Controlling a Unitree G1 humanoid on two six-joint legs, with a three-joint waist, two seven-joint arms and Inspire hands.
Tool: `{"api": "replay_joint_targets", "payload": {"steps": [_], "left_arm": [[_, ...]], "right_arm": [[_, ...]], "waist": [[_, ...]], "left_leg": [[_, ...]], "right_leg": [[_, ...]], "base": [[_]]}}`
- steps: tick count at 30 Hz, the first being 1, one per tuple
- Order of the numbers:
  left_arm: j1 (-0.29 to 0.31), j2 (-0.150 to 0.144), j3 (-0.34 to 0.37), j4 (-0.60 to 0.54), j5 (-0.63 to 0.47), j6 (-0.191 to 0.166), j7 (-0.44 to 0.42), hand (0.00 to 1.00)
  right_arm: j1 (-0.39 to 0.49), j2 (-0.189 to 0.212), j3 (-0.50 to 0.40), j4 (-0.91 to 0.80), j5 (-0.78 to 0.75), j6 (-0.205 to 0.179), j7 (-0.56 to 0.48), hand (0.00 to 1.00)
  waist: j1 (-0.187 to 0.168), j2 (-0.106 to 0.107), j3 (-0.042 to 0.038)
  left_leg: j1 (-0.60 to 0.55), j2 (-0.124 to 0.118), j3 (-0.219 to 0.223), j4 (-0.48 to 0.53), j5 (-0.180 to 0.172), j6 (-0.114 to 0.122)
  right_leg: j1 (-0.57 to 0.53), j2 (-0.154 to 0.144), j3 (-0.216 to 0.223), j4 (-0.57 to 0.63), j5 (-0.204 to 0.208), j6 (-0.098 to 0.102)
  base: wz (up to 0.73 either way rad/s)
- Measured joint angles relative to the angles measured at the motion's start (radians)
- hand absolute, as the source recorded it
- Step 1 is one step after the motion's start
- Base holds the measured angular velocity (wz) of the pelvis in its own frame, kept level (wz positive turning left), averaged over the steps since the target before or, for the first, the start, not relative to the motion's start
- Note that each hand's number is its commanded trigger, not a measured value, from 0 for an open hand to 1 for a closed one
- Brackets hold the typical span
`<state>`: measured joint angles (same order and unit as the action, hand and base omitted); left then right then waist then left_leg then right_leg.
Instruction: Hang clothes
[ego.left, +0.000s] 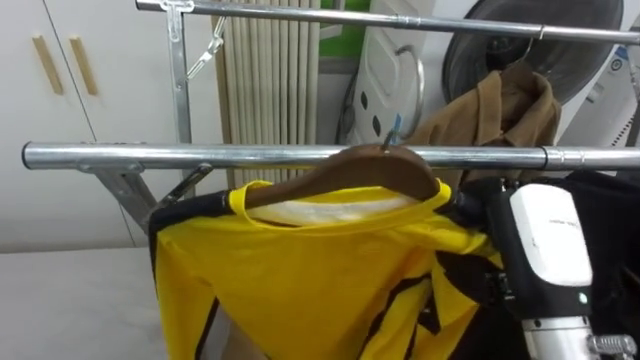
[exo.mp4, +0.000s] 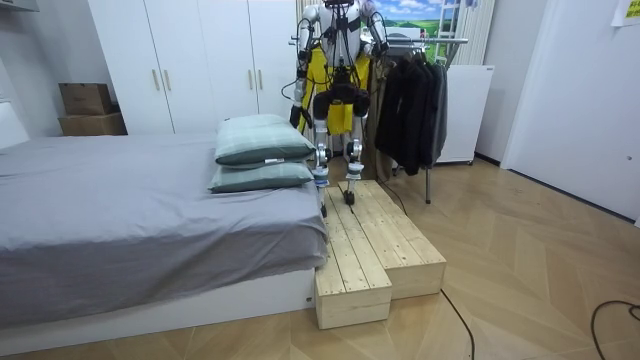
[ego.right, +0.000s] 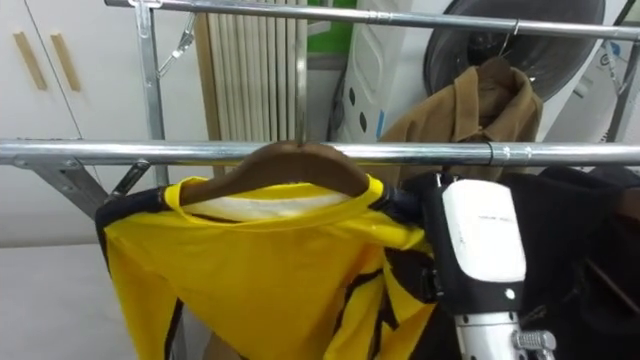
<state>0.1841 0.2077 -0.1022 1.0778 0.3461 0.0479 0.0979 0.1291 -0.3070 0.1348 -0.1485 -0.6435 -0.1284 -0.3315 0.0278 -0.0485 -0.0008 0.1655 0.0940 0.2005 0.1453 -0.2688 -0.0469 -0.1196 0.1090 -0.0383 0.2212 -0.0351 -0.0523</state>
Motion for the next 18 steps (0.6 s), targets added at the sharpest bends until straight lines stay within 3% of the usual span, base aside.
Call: {"api": "replay_joint_targets", "payload": {"steps": [5,18], "left_arm": [[0.000,0.001,0.011,-0.001,-0.001,-0.001,-0.002,0.00],[0.001,0.007,0.042,-0.061,0.020,0.015,-0.040,0.00]], "right_arm": [[0.000,-0.001,0.000,0.026,0.102,0.042,0.179,1.00],[-0.036,-0.012,-0.001,0.096,0.165,0.101,0.430,1.00]], "waist": [[0.002,-0.007,0.0034],[0.004,-0.024,0.0068]], "left_leg": [[0.000,0.000,0.000,0.002,0.000,0.000],[0.000,-0.001,0.000,0.000,0.000,0.000]], "right_leg": [[-0.001,0.001,0.006,0.002,0.000,0.000],[-0.001,-0.002,0.006,0.000,0.000,0.000]], "base": [[0.00],[0.00]]}}
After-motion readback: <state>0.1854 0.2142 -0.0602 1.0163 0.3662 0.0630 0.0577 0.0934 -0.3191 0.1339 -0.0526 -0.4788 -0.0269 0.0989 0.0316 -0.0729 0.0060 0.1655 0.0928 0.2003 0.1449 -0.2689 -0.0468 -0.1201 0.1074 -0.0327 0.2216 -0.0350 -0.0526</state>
